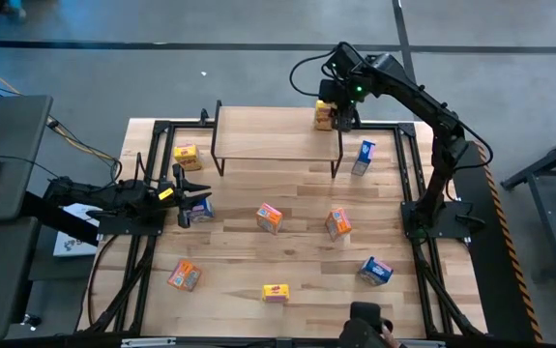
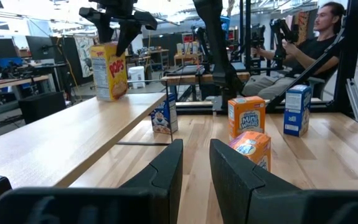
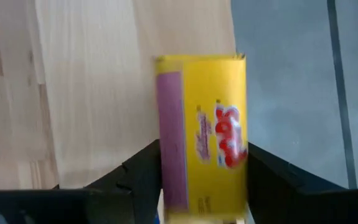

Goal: Stack cereal on shelf
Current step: Put the middle right yellow cereal box on the shelf, then put the middle left blue cereal box on the shelf

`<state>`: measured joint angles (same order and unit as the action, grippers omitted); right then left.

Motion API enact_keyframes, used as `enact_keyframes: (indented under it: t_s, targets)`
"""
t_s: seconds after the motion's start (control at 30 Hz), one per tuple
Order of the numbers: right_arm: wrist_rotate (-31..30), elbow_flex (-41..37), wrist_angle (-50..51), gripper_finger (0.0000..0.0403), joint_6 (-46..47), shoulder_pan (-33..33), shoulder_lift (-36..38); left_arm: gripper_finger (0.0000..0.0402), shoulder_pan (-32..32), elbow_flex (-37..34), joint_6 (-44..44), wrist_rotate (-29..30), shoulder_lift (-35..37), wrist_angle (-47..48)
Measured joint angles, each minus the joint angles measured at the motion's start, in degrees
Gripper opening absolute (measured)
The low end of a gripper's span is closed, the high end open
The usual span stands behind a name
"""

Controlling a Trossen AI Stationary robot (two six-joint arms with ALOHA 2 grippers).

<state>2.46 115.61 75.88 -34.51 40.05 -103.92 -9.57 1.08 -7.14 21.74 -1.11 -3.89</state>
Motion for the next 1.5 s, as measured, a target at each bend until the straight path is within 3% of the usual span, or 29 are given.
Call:
enact_keyframes:
  t_s: [0.97, 1.3, 1.5]
  targets:
    - [-2.4, 3.2, -0.3, 0.0197, -0.9, -0.5, 0.4, 0.0072, 0.0, 0.0, 0.0, 0.0, 0.0, 0.0]
    - [-3.2, 3.3, -3.4, 0.0197, -0.8, -0.5, 6.2, 0.0072, 0.0, 0.0, 0.0, 0.0, 0.0, 0.0]
    - [0.6, 3.3, -2.9, 0.0197, 6.2, -1.7, 10.0, 0.0072, 0.0, 0.0, 0.0, 0.0, 0.0, 0.0]
